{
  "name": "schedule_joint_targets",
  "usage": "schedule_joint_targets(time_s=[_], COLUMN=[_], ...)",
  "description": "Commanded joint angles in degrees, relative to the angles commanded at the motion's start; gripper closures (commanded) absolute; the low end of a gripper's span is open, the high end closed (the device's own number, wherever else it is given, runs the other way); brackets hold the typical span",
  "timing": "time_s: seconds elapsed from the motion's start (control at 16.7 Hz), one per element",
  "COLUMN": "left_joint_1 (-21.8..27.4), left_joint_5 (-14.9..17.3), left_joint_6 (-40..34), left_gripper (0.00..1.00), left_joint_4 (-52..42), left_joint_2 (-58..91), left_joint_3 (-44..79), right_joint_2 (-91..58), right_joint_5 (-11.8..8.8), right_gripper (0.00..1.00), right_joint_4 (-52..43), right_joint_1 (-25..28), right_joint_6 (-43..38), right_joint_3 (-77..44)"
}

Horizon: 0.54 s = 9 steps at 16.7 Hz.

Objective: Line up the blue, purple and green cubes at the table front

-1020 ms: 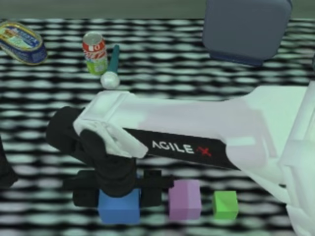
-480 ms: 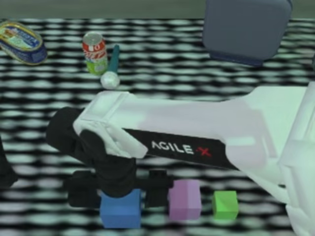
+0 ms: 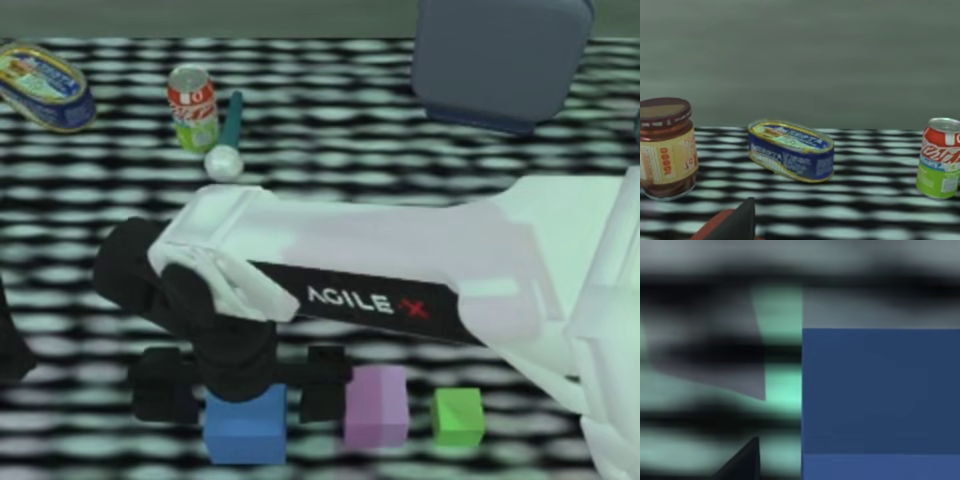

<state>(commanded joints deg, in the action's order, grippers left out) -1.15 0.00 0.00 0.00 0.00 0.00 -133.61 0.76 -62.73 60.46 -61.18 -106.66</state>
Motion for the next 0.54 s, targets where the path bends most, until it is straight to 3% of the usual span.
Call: schedule_joint_targets(time_s=[0.54], left_joint_1=[0.0], left_joint_5=[0.0], left_joint_6=[0.0], left_gripper=[0.00], left_joint_4=[0.0], left_joint_2=[0.0], left_joint_3=[0.0], right_joint_2=[2.1], right_joint_5=[0.0], right_gripper=[0.00], right_joint_4=[-14.3], right_joint_1=[0.5], right_joint_6=[0.0], right_joint_3=[-12.1])
